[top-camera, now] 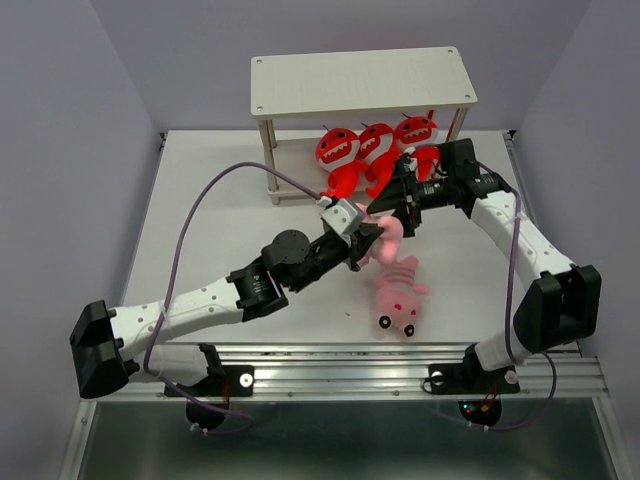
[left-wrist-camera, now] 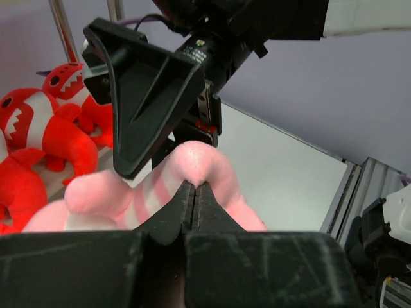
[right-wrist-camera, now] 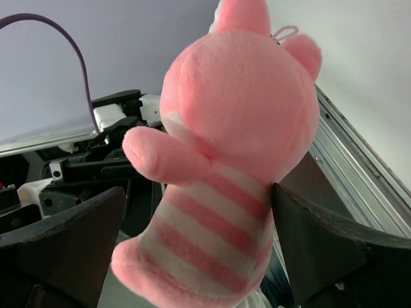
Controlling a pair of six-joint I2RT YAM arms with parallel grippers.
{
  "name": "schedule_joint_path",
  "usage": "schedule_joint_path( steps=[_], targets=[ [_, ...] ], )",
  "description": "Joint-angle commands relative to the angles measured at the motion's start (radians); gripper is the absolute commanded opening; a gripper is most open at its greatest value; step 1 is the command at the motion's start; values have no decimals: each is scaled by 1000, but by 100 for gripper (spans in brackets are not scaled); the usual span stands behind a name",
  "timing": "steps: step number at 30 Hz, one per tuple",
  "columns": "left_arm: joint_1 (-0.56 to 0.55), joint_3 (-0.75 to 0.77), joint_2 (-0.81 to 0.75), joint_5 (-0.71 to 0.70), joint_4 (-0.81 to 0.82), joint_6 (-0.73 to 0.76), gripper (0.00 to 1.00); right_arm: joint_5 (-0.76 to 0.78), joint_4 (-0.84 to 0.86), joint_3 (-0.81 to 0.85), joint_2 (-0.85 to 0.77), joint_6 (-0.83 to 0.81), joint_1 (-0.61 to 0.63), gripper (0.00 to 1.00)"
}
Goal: Place and organize the stuffed toys onto the shelf
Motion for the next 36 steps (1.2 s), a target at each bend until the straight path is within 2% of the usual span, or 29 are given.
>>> schedule_joint_path(
  steps=[1, 4, 7, 13, 14, 16, 17, 19, 20, 21, 22, 23, 25, 26, 28, 32, 36],
  targets=[
    [-6, 101, 30, 4, 152, 80, 0, -70, 65, -20, -50, 53, 21, 100],
    [-6, 141, 70, 8, 160, 115, 0, -81, 76, -45, -68, 51, 21, 97],
    [-6, 168, 96, 21, 168, 137, 0, -92, 94, -68, -81, 65, 21, 89],
    [-6, 162, 101, 44, 169, 123, 0, -121, 134, -31, -82, 79, 21, 41],
    [-6, 148, 95, 44, 168, 119, 0, -124, 137, -20, -81, 53, 21, 20],
    [-6, 133, 84, 44, 169, 100, 0, -113, 136, 18, -76, 7, 21, 2],
    [-6, 121, 70, 44, 168, 91, 0, -89, 136, 27, -76, -8, 12, 1],
    [-6, 108, 40, 40, 155, 51, 31, -26, 124, 68, -76, -82, 11, 1],
    [-6, 105, 27, 40, 149, 40, 54, 3, 105, 84, -79, -158, 2, 1],
    [-6, 104, 12, 41, 140, 19, 62, 44, 72, 105, -81, -214, 2, 1],
    [-6, 101, -21, 47, 122, 1, 66, 168, 17, 183, -78, -279, 2, 1],
    [-6, 99, -37, 49, 108, -12, 72, 222, -38, 228, -70, -352, 2, 1],
    [-6, 101, -77, 44, 76, -45, 73, 320, -122, 294, -49, -498, 2, 1],
    [-6, 98, -115, 38, 35, -58, 74, 432, -149, 361, -43, -583, 2, 1],
    [-6, 95, -155, 8, -18, -95, 74, 533, -156, 403, -41, -625, 2, 1],
    [-6, 72, -255, -43, -232, -147, 76, 813, -120, 521, -39, -714, 2, 1],
    [-4, 4, -321, -103, -390, -196, 77, 1110, -77, 763, 36, -831, 2, 1]
  ],
)
